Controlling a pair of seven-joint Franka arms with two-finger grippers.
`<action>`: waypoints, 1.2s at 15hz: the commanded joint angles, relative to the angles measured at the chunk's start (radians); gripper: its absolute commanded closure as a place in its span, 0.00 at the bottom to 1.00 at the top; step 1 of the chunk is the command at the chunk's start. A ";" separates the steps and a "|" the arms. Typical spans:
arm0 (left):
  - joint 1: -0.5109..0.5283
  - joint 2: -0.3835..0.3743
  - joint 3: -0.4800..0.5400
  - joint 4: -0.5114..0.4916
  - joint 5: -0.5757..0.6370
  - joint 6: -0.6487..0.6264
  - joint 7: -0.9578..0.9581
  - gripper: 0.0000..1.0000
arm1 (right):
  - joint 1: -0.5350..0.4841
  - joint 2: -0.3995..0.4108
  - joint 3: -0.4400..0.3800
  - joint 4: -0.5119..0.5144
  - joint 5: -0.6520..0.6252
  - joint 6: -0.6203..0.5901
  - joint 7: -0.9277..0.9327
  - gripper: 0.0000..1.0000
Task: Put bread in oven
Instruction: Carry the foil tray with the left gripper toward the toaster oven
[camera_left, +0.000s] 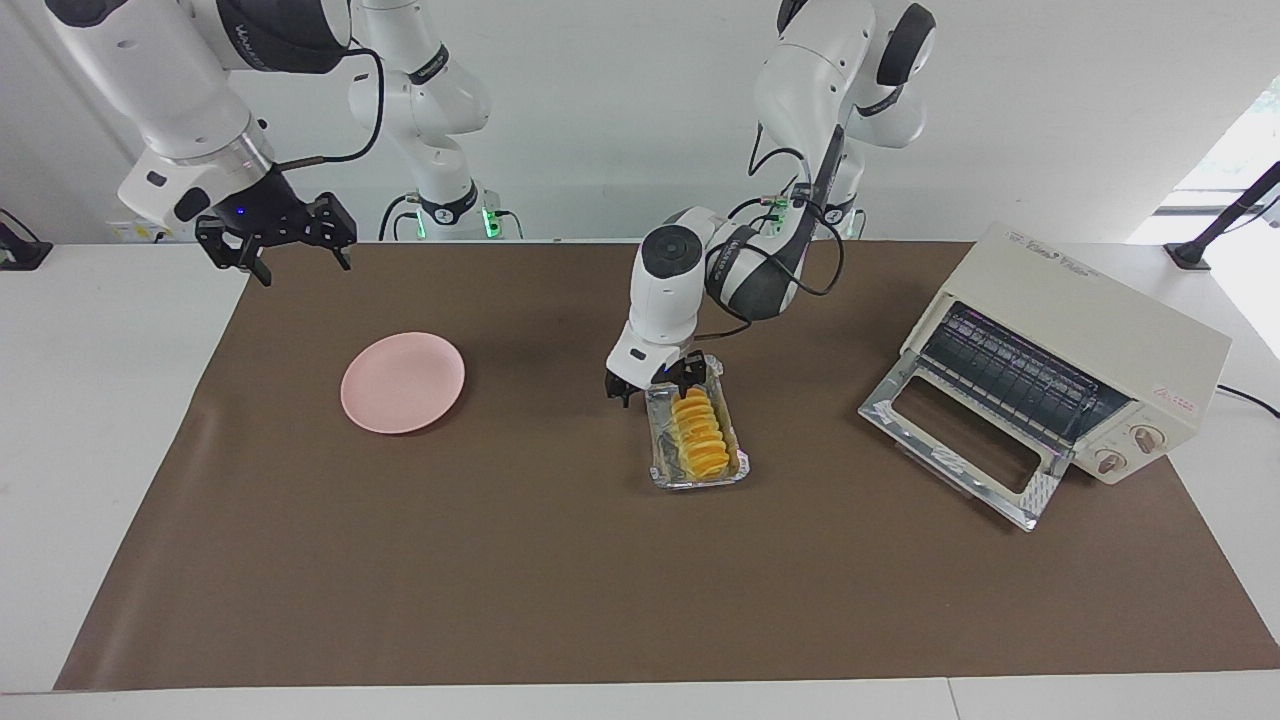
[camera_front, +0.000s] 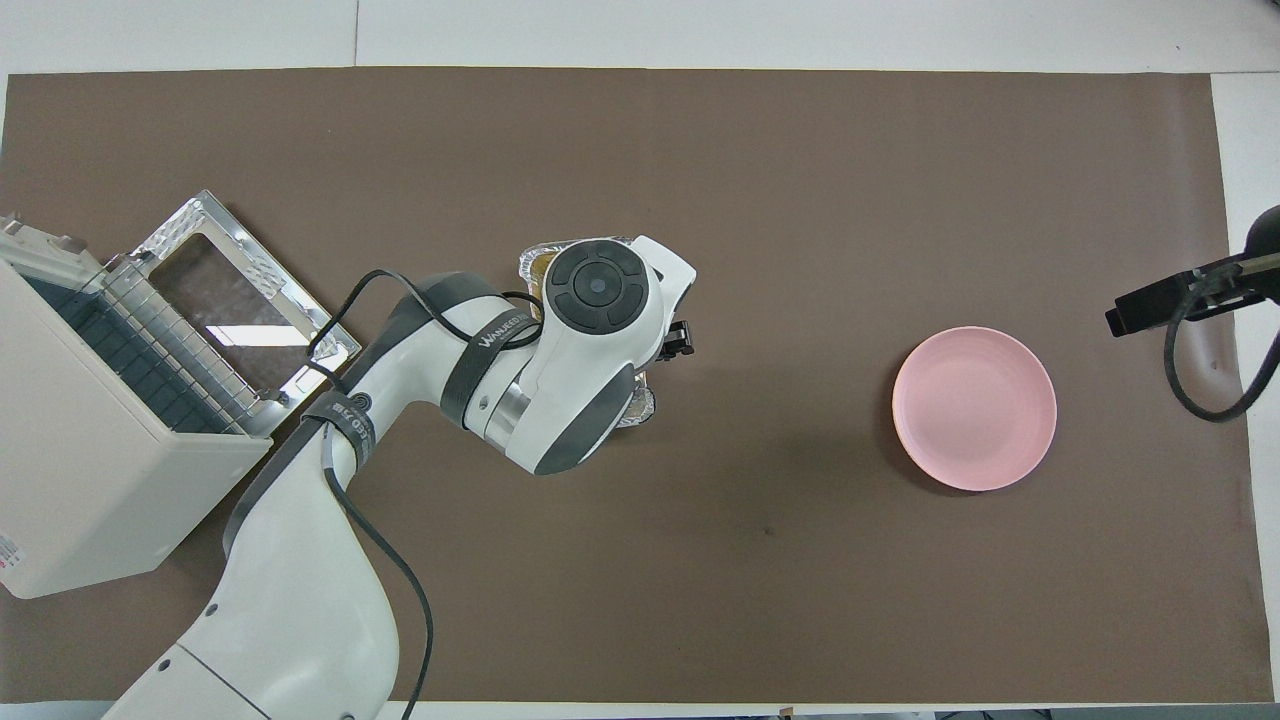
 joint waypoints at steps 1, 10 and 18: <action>-0.014 0.012 0.018 0.019 0.018 0.011 -0.042 0.41 | -0.026 -0.013 0.015 -0.042 -0.029 0.013 -0.011 0.00; -0.003 0.018 0.018 0.016 0.020 0.058 -0.064 1.00 | -0.041 -0.025 0.018 -0.019 -0.063 -0.019 -0.009 0.00; 0.003 0.015 0.193 0.156 0.020 -0.217 -0.058 1.00 | -0.049 -0.036 0.020 0.006 -0.057 -0.061 -0.008 0.00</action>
